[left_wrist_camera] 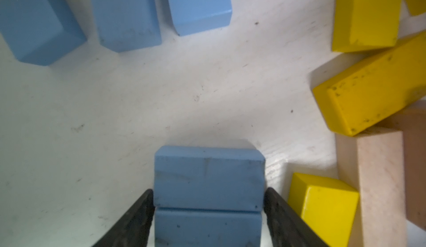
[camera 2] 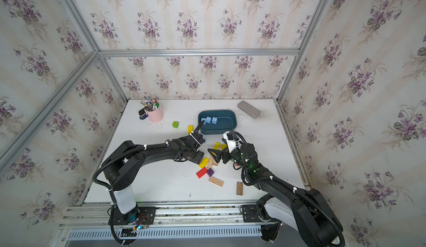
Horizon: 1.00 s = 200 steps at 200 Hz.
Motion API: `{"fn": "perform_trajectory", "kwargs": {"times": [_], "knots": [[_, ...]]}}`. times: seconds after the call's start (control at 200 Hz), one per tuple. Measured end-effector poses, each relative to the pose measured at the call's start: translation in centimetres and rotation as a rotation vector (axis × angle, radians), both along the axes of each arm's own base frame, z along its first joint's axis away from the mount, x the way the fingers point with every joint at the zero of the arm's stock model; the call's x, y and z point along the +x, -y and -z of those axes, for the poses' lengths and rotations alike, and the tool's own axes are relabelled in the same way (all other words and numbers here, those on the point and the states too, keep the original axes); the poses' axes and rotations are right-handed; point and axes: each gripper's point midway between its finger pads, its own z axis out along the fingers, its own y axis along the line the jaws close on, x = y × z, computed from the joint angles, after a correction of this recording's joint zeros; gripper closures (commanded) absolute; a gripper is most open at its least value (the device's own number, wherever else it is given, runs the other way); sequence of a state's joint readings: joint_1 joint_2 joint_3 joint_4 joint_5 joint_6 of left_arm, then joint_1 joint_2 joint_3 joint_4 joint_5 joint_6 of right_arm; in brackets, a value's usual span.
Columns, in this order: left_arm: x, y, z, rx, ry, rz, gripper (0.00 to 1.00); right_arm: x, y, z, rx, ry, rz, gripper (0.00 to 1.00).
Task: Pick out the blue building blocks
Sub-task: Adjust the building blocks at the center of the board, then pick up the building block from the center of the board.
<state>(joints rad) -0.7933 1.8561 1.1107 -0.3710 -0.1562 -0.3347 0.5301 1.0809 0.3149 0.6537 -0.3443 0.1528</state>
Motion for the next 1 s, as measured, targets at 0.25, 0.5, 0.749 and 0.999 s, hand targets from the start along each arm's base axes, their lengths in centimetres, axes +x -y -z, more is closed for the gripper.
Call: {"fn": "perform_trajectory", "kwargs": {"times": [0.25,0.5,0.749,0.999], "knots": [[-0.8,-0.7,0.0,0.001,-0.011,-0.009,0.24,0.1,0.1,0.0,-0.002,0.001,0.008,0.0],[-0.8,-0.9,0.1,-0.001,-0.003,-0.016,0.32,0.2,0.1,0.0,-0.002,0.001,0.01,0.0],[-0.8,-0.9,0.0,-0.007,-0.002,-0.022,0.44,0.2,0.1,0.1,-0.005,0.001,0.012,0.0],[-1.2,-0.9,-2.0,-0.039,0.01,-0.021,0.54,0.2,0.1,0.2,-0.007,-0.001,0.012,0.0]]}}
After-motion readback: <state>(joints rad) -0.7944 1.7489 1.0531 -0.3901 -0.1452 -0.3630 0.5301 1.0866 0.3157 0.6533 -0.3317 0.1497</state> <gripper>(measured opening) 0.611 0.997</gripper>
